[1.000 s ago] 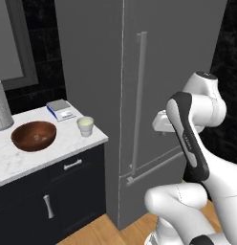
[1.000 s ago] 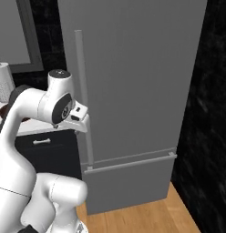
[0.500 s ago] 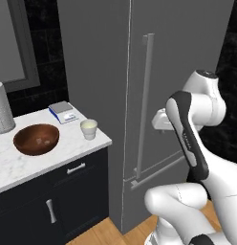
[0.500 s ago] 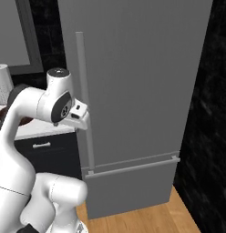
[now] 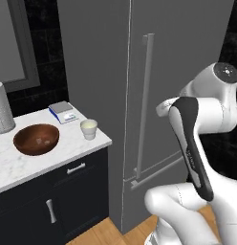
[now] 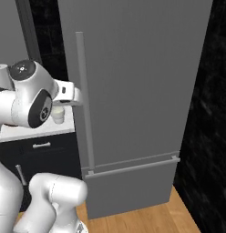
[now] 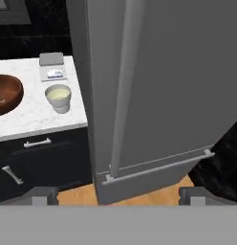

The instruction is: Grab a lemon wedge from the fridge and one ice cube from the ice bowl, and put them in the glass of lemonade.

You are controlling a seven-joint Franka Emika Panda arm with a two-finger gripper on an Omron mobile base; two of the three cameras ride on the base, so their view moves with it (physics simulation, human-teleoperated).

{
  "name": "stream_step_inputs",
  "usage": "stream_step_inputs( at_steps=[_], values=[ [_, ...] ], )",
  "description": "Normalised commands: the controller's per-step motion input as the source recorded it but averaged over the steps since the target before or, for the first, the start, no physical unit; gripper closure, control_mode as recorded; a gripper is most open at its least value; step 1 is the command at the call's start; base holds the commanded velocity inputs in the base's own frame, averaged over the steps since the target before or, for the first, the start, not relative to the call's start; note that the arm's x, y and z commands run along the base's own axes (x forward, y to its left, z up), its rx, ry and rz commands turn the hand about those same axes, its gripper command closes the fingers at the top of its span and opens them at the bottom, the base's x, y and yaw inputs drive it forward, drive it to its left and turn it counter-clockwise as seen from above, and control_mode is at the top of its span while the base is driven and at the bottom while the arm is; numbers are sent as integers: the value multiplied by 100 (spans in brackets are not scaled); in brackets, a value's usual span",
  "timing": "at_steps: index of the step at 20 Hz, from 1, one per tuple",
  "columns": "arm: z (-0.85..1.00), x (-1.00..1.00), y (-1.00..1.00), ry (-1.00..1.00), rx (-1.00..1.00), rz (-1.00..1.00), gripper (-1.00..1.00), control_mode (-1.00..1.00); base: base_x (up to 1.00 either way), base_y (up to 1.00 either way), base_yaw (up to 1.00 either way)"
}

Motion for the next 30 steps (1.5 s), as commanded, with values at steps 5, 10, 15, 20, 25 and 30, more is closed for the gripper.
stream_step_inputs(
  at_steps=[5, 10, 15, 20, 25, 30],
  values=[
    [27, 74, -1, -18, -7, 7, -100, -100, 0, 0, 0],
    [8, 100, -1, 1, 6, 7, -100, -100, 0, 0, 0],
    [-14, 47, 27, 0, 2, 0, -100, -100, 0, 0, 0],
    [-38, 69, 5, 0, 3, 0, -100, -100, 0, 0, 0],
    [-26, 48, -4, 5, 4, 1, -100, -100, 0, 0, 0],
    [-8, 36, -8, 6, 0, 0, -100, -100, 0, 0, 0]
  ],
)
